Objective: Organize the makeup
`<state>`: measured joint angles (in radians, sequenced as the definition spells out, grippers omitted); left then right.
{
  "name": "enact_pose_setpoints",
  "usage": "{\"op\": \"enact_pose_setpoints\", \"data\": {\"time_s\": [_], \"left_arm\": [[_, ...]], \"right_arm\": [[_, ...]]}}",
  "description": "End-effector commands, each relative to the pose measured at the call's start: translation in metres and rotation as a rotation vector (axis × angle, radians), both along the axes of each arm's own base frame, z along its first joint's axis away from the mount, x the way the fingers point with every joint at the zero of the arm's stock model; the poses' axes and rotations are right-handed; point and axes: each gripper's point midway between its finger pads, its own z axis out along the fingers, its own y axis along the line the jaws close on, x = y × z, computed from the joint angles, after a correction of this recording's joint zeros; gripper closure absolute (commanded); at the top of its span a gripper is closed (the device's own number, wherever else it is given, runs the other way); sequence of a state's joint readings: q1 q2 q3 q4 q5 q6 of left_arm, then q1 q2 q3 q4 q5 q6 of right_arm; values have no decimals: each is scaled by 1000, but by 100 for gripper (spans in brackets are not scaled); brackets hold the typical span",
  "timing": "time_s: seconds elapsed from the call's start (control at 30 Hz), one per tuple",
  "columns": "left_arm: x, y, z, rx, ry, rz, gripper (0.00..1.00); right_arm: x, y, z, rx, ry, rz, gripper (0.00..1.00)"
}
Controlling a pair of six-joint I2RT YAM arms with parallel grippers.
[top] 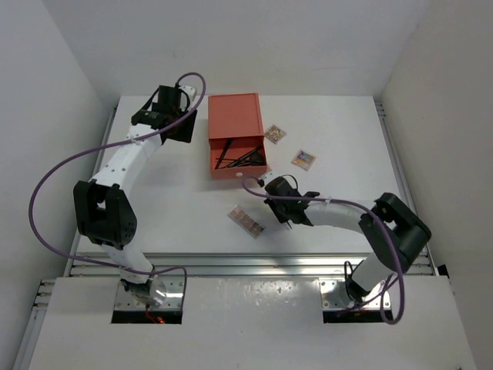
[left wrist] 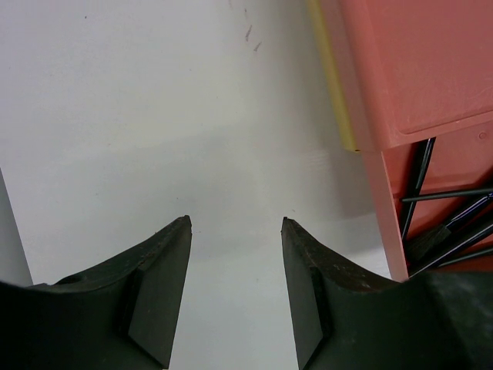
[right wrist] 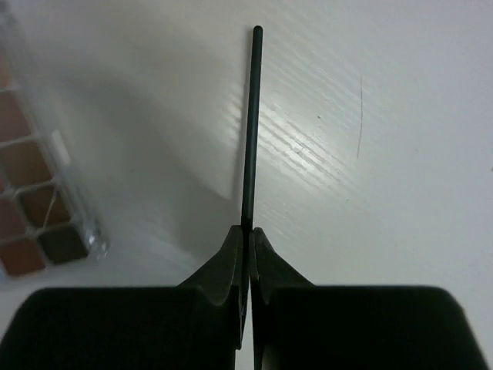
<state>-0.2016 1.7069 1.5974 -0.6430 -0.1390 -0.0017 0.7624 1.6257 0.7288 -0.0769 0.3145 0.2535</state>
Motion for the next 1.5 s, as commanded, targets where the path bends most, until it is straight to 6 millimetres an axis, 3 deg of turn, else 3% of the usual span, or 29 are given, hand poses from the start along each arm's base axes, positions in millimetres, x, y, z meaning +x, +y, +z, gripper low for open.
{"op": "enact_pose_setpoints", "data": {"time_s": [0.0,0.03,0.13,0.3,0.4,0.47,0.5,0.53,0.57,0.6,0.63,0.7,0.73,0.93,1.0,1.03,1.07,1.13,1.27,1.3,1.37,1.4,1.43,1.47], "left_arm": [[1,7,24,-2,-64,15,44],[1,8,24,4,-65,22,44],[3,8,24,4,-65,22,44],[3,8,24,4,-65,22,44],[5,6,27,-3,-73,15,44],[5,6,27,-3,-73,15,44],[5,6,27,-3,-73,15,44],[5,8,28,3,-74,22,44],[4,10,32,9,-85,31,44],[2,11,28,18,-74,26,44],[1,13,32,23,-86,35,44],[0,15,35,27,-98,42,44],[0,11,35,34,-98,27,44],[0,13,41,37,-117,36,44],[3,12,37,37,-114,36,44],[5,10,42,29,-125,29,44],[7,10,41,37,-123,22,44],[15,6,45,26,-132,11,44],[34,-12,51,-15,-161,-40,44],[38,-15,53,-24,-165,-51,44],[48,-27,62,-67,-192,-84,44],[54,-39,56,-95,-185,-112,44],[58,-44,54,-108,-180,-129,44],[66,-49,61,-122,-202,-145,44]], "right_arm": [[-7,12,41,-5,-9,268,100],[-18,20,63,8,-1,436,100],[-19,26,116,8,-35,537,100],[-16,38,173,0,-102,705,100],[18,67,216,-2,-257,787,100],[49,90,231,-21,-329,828,100],[58,96,233,-39,-343,853,100],[77,100,201,-77,-276,864,100],[93,113,229,-66,-340,868,100],[101,116,228,-72,-337,869,100],[114,116,211,-85,-299,860,100],[136,125,214,-75,-325,840,100],[152,126,206,-65,-320,810,100],[172,130,184,-20,-302,760,98],[173,131,176,-11,-288,746,85],[173,132,177,-5,-290,744,62],[173,133,179,12,-288,724,53],[172,137,188,44,-308,705,43],[180,134,218,94,-402,634,34],[175,134,235,127,-424,601,34],[181,119,238,178,-430,434,42],[161,105,224,188,-389,390,49],[166,102,236,235,-454,334,57],[158,101,228,315,-418,238,72]]}}
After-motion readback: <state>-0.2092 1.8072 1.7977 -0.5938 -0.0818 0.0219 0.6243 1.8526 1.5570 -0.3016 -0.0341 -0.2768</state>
